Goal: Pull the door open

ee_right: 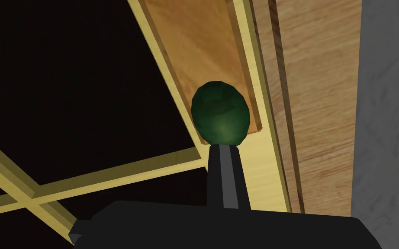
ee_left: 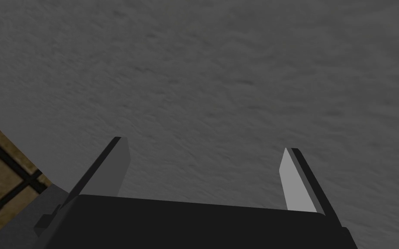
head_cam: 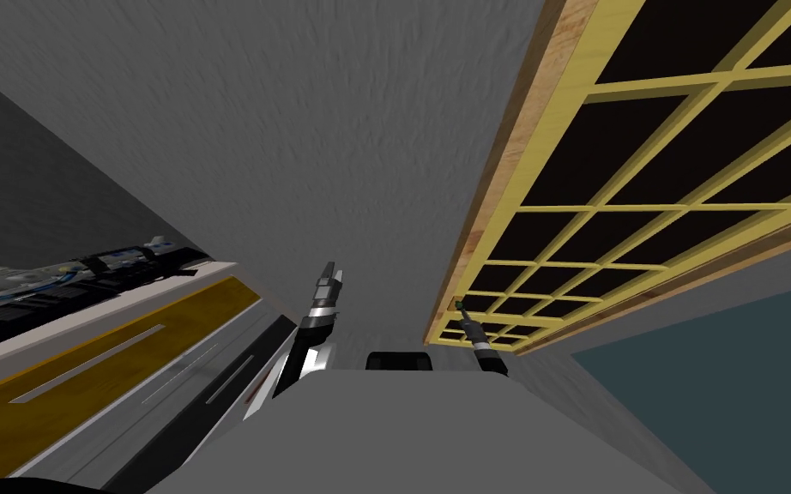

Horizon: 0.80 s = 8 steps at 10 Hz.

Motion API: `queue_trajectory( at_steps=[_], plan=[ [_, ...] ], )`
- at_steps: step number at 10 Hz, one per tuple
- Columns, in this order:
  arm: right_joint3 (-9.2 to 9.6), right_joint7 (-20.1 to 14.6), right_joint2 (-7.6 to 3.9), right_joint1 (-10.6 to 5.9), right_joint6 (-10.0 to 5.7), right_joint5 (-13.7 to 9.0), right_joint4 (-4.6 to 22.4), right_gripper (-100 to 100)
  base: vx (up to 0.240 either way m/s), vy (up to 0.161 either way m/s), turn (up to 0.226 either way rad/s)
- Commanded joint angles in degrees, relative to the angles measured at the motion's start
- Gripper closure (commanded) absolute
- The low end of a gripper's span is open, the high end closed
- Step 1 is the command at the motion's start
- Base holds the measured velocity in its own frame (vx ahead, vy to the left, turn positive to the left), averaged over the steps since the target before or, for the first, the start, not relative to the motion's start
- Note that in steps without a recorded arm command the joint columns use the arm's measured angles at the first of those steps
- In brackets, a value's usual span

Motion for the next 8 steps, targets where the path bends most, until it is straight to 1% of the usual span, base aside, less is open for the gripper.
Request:
queue_trajectory(
  at_steps=[1,8],
  plan=[
    [-0.39,2.6,-0.22,0.79,-0.94,0.7,0.1,-100,-0.031,0.043,-0.042],
    [-2.24,13.3,-1.89,5.51,-4.98,3.9,-0.6,-100,-0.037,0.045,-0.049]
  ],
)
